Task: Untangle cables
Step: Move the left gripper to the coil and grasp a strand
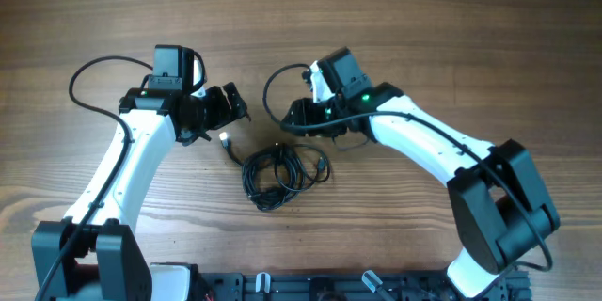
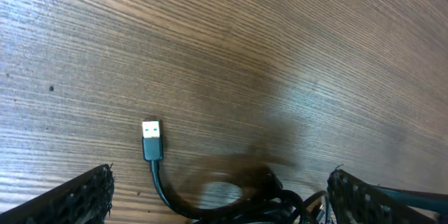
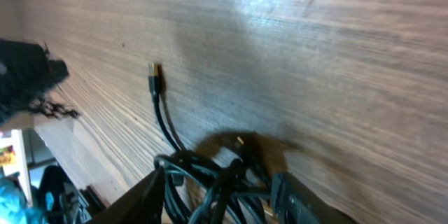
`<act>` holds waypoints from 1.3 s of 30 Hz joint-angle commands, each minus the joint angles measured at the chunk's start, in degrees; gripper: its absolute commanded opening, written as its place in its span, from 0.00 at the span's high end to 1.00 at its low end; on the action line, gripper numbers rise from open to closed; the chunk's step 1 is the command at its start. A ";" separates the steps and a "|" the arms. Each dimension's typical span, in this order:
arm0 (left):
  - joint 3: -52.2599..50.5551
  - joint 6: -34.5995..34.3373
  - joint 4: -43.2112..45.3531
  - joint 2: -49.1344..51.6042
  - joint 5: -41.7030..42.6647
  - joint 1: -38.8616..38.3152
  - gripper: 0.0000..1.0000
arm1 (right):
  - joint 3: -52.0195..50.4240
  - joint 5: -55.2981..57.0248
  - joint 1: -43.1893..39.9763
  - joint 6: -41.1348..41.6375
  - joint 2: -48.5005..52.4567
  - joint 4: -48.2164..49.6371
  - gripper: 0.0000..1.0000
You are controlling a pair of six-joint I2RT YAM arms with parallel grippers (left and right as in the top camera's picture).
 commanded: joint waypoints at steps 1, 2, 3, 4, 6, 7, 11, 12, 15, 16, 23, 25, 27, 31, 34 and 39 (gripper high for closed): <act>0.00 2.34 0.57 0.04 -0.24 0.02 0.00 | -2.32 0.92 2.45 4.02 -1.01 2.80 0.55; 0.00 2.34 0.70 0.04 -0.24 0.02 0.00 | -2.43 2.03 3.06 5.51 -0.92 2.75 0.58; 0.00 2.32 0.79 0.04 -0.24 0.02 0.00 | -2.54 3.08 3.63 6.08 -0.85 2.78 0.59; 0.00 2.32 0.81 0.04 -0.24 0.02 0.00 | -2.58 4.59 4.35 6.84 -0.61 2.69 0.61; 0.00 2.32 0.98 0.04 -0.24 0.02 0.00 | -2.58 6.91 6.45 7.04 0.55 3.17 0.61; 0.00 2.32 0.96 0.04 -0.22 0.02 0.00 | -2.58 8.70 7.80 8.98 1.64 3.45 0.62; 0.00 2.32 0.96 0.04 -0.22 0.02 0.00 | -2.58 13.70 9.33 12.94 4.02 3.13 0.71; 0.00 2.32 0.96 0.04 -0.22 0.02 0.00 | -2.58 13.68 9.27 12.96 4.26 3.19 0.73; 0.00 2.32 0.98 0.04 -0.22 0.02 0.00 | -2.58 14.95 9.29 12.81 4.50 3.21 0.87; 0.00 2.32 0.98 0.04 -0.22 0.02 0.00 | -2.56 15.47 9.27 12.76 4.44 3.23 0.94; 0.00 2.32 1.60 0.04 -0.20 0.02 0.00 | -0.92 5.14 2.05 6.84 -4.61 3.67 0.96; 0.00 2.34 1.92 0.04 -0.20 0.02 0.00 | -0.92 1.68 0.17 6.67 -5.97 3.72 0.96; 0.00 2.32 2.05 0.04 -0.20 0.02 0.00 | -1.07 -1.64 -0.72 4.63 -5.79 3.76 0.96; 0.00 2.36 1.77 0.04 -0.15 0.02 0.00 | -1.29 -5.81 -0.74 -0.02 -5.79 4.39 0.96; 0.00 14.12 1.38 0.04 9.92 0.02 0.20 | -1.29 -6.97 -1.57 1.03 -5.79 5.35 0.96; 0.00 35.39 -1.57 0.04 32.87 0.00 0.20 | -1.29 -6.88 -4.33 5.73 -5.79 5.29 0.96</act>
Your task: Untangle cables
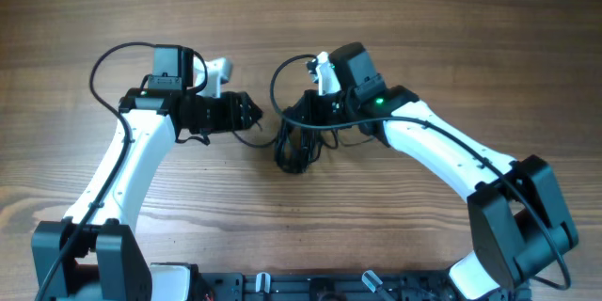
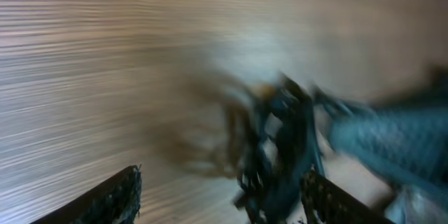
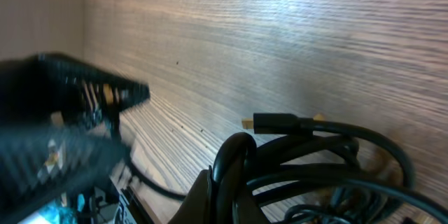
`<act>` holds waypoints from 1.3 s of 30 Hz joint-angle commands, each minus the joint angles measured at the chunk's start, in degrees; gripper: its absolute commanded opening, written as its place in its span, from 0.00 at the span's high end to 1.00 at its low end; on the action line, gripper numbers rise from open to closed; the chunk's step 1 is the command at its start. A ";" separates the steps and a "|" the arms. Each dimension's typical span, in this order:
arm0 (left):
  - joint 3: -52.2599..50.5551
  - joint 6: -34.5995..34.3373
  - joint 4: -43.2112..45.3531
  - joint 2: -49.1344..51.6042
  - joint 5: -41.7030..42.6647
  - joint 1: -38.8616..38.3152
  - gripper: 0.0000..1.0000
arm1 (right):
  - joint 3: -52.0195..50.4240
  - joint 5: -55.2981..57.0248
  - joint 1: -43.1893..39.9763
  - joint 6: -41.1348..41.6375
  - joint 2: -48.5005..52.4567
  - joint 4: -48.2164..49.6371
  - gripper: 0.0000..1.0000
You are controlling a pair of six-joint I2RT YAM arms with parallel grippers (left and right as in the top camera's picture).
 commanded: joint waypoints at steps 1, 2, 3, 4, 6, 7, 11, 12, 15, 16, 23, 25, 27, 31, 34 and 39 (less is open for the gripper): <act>0.00 13.92 -1.38 0.04 14.08 0.00 0.17 | 0.70 -1.86 -1.49 4.52 -0.74 0.57 0.96; 0.00 13.92 -1.57 0.04 14.19 0.00 0.15 | 0.70 -1.86 -1.49 6.05 -0.74 0.63 0.96; 0.00 14.62 -1.81 0.04 14.82 0.00 0.14 | 0.70 -2.12 -1.49 6.84 -0.74 0.94 0.96; 0.00 16.98 -2.67 0.04 16.44 -0.02 0.14 | 0.70 -2.32 -1.49 7.63 -0.74 1.14 0.96; 0.00 23.02 -4.79 0.04 20.17 -0.68 0.13 | 0.70 -3.80 -1.49 8.52 -0.74 2.19 0.96; 0.00 23.19 -4.74 0.04 20.04 -1.09 0.13 | 0.70 -4.09 -1.49 8.94 -0.74 2.45 0.96; 0.00 24.39 -3.63 0.04 18.08 -3.82 0.14 | 0.70 -9.51 -1.49 9.31 -0.74 5.53 0.96; 0.00 24.35 -3.19 0.04 16.59 -4.52 0.15 | 0.70 -10.73 -1.49 9.31 -0.74 6.12 0.96; 0.00 23.91 -2.51 0.04 14.36 -6.40 0.19 | 0.70 -11.54 -1.49 10.38 -0.74 7.02 0.96; 0.00 23.89 -2.29 0.04 14.08 -6.82 0.19 | 0.70 -11.76 -1.49 10.38 -0.74 7.37 0.96; 0.00 11.78 1.40 0.04 1.11 -6.95 0.20 | 0.70 -11.93 -1.49 10.32 -0.74 7.39 0.96; 0.00 11.78 1.38 0.04 1.11 -6.95 0.20 | 0.70 -11.93 -1.49 10.29 -0.74 7.39 0.96; 0.00 11.82 1.36 0.04 1.11 -6.95 0.19 | 0.70 -11.93 -1.49 10.25 -0.74 7.39 0.96; -0.02 11.85 1.18 0.04 1.11 -7.23 0.18 | 0.70 -11.93 -1.49 10.34 -0.74 7.41 0.96; -0.02 11.87 1.33 0.15 1.11 -7.93 0.21 | 0.70 -11.93 -1.49 10.36 -0.74 7.41 0.96; -0.02 12.33 1.33 1.68 1.05 -10.43 0.40 | 0.70 -11.91 -1.49 10.34 -0.74 7.43 0.96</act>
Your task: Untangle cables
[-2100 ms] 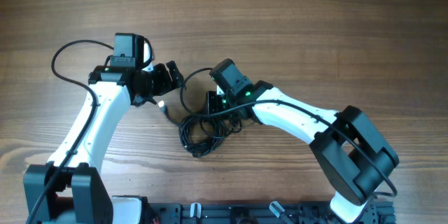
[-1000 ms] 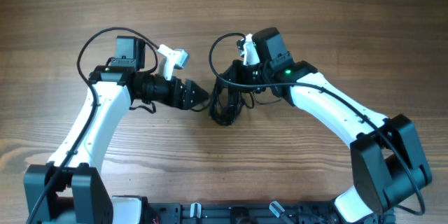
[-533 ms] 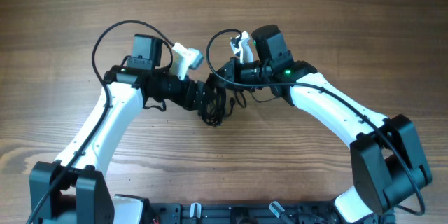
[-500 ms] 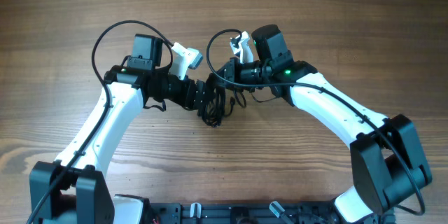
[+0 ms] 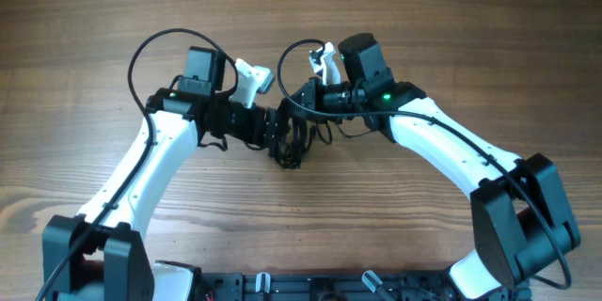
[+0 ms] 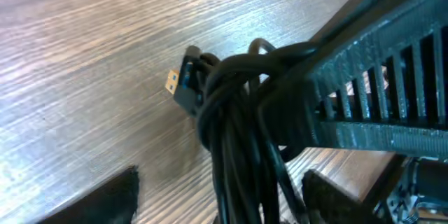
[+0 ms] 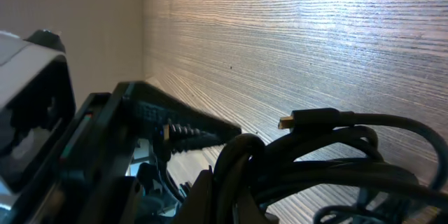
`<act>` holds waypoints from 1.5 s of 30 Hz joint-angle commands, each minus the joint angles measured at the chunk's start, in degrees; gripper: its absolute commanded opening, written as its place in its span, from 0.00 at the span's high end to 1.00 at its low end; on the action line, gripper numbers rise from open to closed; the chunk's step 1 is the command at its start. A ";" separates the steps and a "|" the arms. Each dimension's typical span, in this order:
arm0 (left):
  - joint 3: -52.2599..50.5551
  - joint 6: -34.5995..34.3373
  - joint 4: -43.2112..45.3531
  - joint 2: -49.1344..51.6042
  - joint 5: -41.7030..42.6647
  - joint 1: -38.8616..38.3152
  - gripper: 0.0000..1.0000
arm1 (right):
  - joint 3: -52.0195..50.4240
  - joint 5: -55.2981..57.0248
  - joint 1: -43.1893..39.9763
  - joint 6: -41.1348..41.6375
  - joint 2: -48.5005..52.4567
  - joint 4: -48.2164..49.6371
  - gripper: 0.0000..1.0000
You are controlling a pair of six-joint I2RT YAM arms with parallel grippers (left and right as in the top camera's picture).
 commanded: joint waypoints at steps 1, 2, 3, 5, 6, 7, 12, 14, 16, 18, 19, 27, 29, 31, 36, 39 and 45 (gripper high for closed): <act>-0.02 0.15 -0.07 1.75 -0.94 -2.21 0.50 | 0.70 -2.27 0.17 1.16 -0.74 0.83 0.96; 0.00 0.15 -0.07 1.77 -3.04 -2.54 0.76 | 0.70 -2.23 0.17 1.14 -0.74 0.83 0.96; 0.00 -0.17 -0.07 1.77 -5.55 -2.62 0.90 | 0.70 -1.77 0.17 1.14 -0.74 0.83 0.96; 0.00 -3.89 0.70 1.77 -10.82 -2.45 0.93 | 0.70 -0.59 -0.09 1.07 -0.74 0.79 0.96; 0.00 -7.10 1.27 1.77 -15.06 -2.27 0.94 | 0.70 -0.52 -0.52 1.11 -0.74 0.79 0.96; 0.00 -9.40 1.49 1.77 -18.32 -2.12 0.96 | 0.70 -0.52 -0.79 1.11 -0.74 0.79 0.96; 0.00 -20.81 1.66 1.77 -31.39 -0.13 0.96 | 0.70 -0.72 -3.23 0.92 -0.74 -0.96 0.96; -0.02 -23.67 1.16 1.77 -34.62 0.70 0.96 | 0.70 -0.68 -4.20 -0.76 -0.74 -2.36 0.96; -0.02 -25.11 0.74 1.77 -36.09 1.53 0.96 | 0.70 0.04 -5.49 -2.84 -0.74 -4.81 0.96; -0.02 -25.62 0.52 1.77 -36.15 2.32 0.96 | 0.70 1.66 -6.84 -5.14 -0.74 -7.56 0.96; -0.02 -25.81 0.46 1.77 -36.15 2.67 0.96 | 0.70 2.54 -7.50 -5.81 -0.74 -8.87 0.96; -0.02 -35.06 -2.49 1.79 -41.48 7.82 0.96 | 0.70 4.26 -13.09 -14.03 -0.74 -16.79 0.96; -0.07 -36.06 -2.56 1.79 -41.07 8.92 0.96 | 0.70 4.26 -14.32 -14.49 -0.74 -17.77 0.96; -0.07 -35.67 -2.14 1.79 -38.49 8.90 0.96 | 0.66 4.20 -14.38 -15.17 -0.74 -17.75 0.96; -0.07 -34.29 -1.66 1.79 -36.87 8.63 0.96 | 0.63 3.63 -13.84 -15.19 -0.74 -18.01 0.71; -0.07 -34.27 -1.60 1.79 -35.89 8.63 0.96 | 0.59 3.67 -12.41 -15.23 -0.74 -18.62 0.50; -0.07 -26.38 -0.04 1.79 -25.20 8.63 0.80 | 0.55 9.73 -7.87 -13.33 -0.74 -18.62 0.42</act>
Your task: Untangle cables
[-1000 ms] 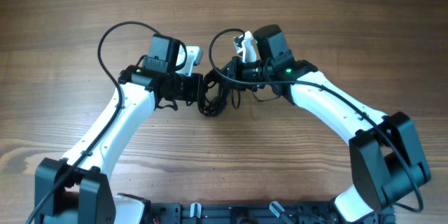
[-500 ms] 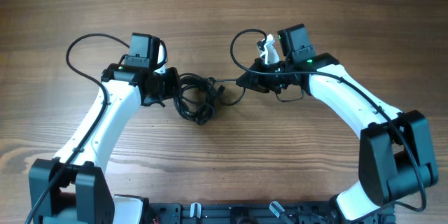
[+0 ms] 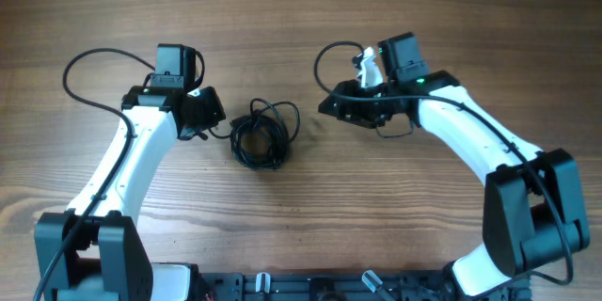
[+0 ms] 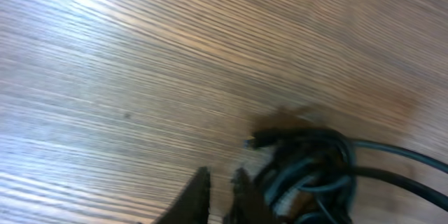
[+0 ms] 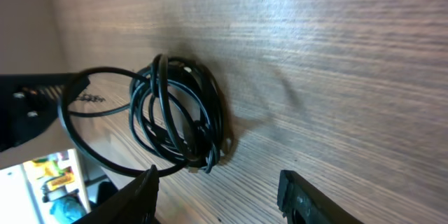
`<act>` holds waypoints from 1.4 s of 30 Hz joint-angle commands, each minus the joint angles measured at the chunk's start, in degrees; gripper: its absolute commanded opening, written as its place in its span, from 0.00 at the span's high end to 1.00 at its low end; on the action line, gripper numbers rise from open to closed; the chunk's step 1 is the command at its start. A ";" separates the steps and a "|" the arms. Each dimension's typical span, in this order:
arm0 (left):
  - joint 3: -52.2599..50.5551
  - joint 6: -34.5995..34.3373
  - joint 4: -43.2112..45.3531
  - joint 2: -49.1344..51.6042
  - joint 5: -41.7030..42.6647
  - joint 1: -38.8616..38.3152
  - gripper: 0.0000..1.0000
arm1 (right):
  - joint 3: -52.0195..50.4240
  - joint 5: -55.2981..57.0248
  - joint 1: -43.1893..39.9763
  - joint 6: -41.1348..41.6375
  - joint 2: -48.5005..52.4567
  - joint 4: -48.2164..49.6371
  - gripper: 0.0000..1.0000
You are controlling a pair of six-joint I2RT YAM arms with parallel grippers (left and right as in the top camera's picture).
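Note:
A tangled bundle of black cable (image 3: 261, 137) lies on the wooden table between my two arms. My left gripper (image 3: 216, 122) sits just left of it with its jaws nearly together, and one strand runs from the bundle to them. In the left wrist view the left gripper (image 4: 224, 194) shows only a thin gap, with the coils (image 4: 308, 164) just to its right. My right gripper (image 3: 327, 108) stands open, apart from the bundle on its right. In the right wrist view the right gripper (image 5: 217, 196) is spread wide, with the coils (image 5: 178, 115) lying ahead.
The bare wooden table (image 3: 301, 9) stretches out behind the arms. Each arm carries its own black cable loop, on the left (image 3: 80, 80) and on the right (image 3: 329, 56). The robot base (image 3: 282, 287) runs along the near edge.
My right gripper has let go of the bundle and has moved back to the right, open. The left gripper has moved left, jaws closed, and the bundle now lies flat further left.
The bundle first lay on the table with both grippers open beside it. Then my right gripper was shut on it and held it bunched up. The left gripper then stood against the held bundle. Now the right is open, and the bundle lies beside the left.

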 commanded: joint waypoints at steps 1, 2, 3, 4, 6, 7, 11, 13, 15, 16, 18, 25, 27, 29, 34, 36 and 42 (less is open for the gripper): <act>-0.37 5.29 0.63 0.35 6.64 0.20 0.78 | 0.48 3.93 2.51 1.18 -1.27 0.50 0.43; -0.37 5.86 0.68 0.35 7.50 0.20 0.76 | 0.48 3.93 3.26 1.49 -1.27 0.81 0.43; -0.37 6.49 0.83 0.35 8.11 0.20 0.76 | 0.48 3.93 4.07 2.01 -1.27 1.14 0.43; -0.37 6.49 0.83 0.35 8.24 0.20 0.75 | 0.48 3.93 4.85 2.25 -1.27 1.62 0.43; -0.37 6.47 0.83 0.35 8.26 0.20 0.64 | 0.48 5.05 6.34 2.84 -1.27 3.39 0.45; -0.37 6.47 0.81 0.35 8.26 0.20 0.59 | 0.48 6.38 6.82 4.09 -1.27 3.85 0.48; -0.37 6.95 0.83 0.35 10.82 0.20 0.48 | 0.48 10.36 10.27 9.03 -1.11 9.18 0.72; -0.37 7.37 0.85 0.35 11.13 0.20 0.45 | 0.48 10.45 11.96 10.73 -1.11 11.41 0.74; -0.37 7.37 0.83 0.35 11.13 0.20 0.44 | 0.48 11.43 13.07 11.26 -1.11 12.04 0.76; -0.37 7.34 0.83 0.35 11.37 0.20 0.42 | 0.48 13.29 14.10 11.26 -1.11 12.00 0.79; -0.37 8.48 0.85 0.35 13.29 0.20 0.36 | 0.48 14.49 15.50 12.48 -0.81 12.02 0.82; -0.37 8.61 0.92 0.35 16.00 0.20 0.24 | 0.48 14.69 19.85 16.15 3.69 13.60 0.85; -0.37 9.73 1.07 0.35 17.55 0.20 0.21 | 0.48 14.67 20.61 16.96 5.51 14.84 0.86; -0.37 9.86 1.07 0.35 17.57 0.20 0.21 | 0.48 14.69 20.85 17.20 7.17 15.52 0.89; -0.37 9.60 1.38 0.35 17.75 0.20 0.21 | 0.48 14.64 21.62 17.18 10.95 16.65 0.92; -0.37 9.40 1.81 0.35 17.70 0.22 0.14 | 0.48 14.67 21.90 17.16 11.80 16.92 0.92; -0.37 -4.11 4.92 0.35 18.51 0.26 0.05 | 0.48 11.45 21.90 16.94 12.39 18.88 0.96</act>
